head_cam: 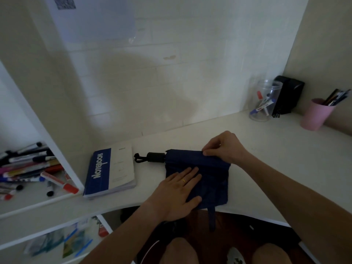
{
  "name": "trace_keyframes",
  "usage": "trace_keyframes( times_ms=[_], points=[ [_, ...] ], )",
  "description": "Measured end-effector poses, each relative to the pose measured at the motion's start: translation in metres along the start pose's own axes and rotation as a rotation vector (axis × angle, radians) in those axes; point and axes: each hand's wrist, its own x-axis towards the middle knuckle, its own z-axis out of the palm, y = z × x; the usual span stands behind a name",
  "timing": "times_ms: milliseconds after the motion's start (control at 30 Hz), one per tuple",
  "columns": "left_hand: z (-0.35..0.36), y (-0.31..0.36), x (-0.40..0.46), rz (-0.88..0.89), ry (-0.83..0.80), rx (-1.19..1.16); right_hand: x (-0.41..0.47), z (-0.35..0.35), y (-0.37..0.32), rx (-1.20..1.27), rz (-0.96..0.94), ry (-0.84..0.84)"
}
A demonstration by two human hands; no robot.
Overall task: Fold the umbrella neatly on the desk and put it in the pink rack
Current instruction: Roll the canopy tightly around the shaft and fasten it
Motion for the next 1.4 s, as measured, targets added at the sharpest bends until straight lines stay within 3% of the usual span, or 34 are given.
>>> trace_keyframes(
  times_ms=[100,267,333,500,633,833,967,1067,1267,1400],
  points=[
    [0.002,0.0,0.0,0.001,0.001,0.003,-0.003,0.0,0.005,0.065,0.001,-0.032],
    [0.005,-0.002,0.002,0.0,-0.021,0.006,0.01,-0.008,0.007,-0.203,0.106,-0.445],
    [0.004,-0.004,0.008,-0.001,-0.029,-0.001,0.016,-0.009,0.008,-0.273,0.048,-0.484],
    [0.005,-0.007,0.021,0.034,-0.005,0.007,0.02,-0.024,0.014,-0.191,0.066,-0.464],
    [0.01,-0.008,0.026,0.077,0.061,0.024,0.018,-0.024,0.016,-0.374,-0.01,-0.384],
    [0.012,-0.007,0.023,0.08,0.166,0.043,-0.005,-0.013,0.026,-0.576,-0.233,-0.222],
    [0.008,-0.004,0.02,0.085,0.218,0.054,-0.025,0.001,0.042,-0.668,-0.529,0.012],
    [0.006,0.003,0.014,0.055,0.288,0.036,-0.032,0.01,0.048,-0.699,-0.629,0.112],
    [-0.02,0.004,0.004,0.03,0.319,-0.081,-0.043,0.008,0.051,-0.665,-0.74,0.083],
    [-0.041,-0.021,0.03,0.017,0.541,0.0,-0.047,-0.001,0.049,-0.656,-0.731,0.009]
  ],
)
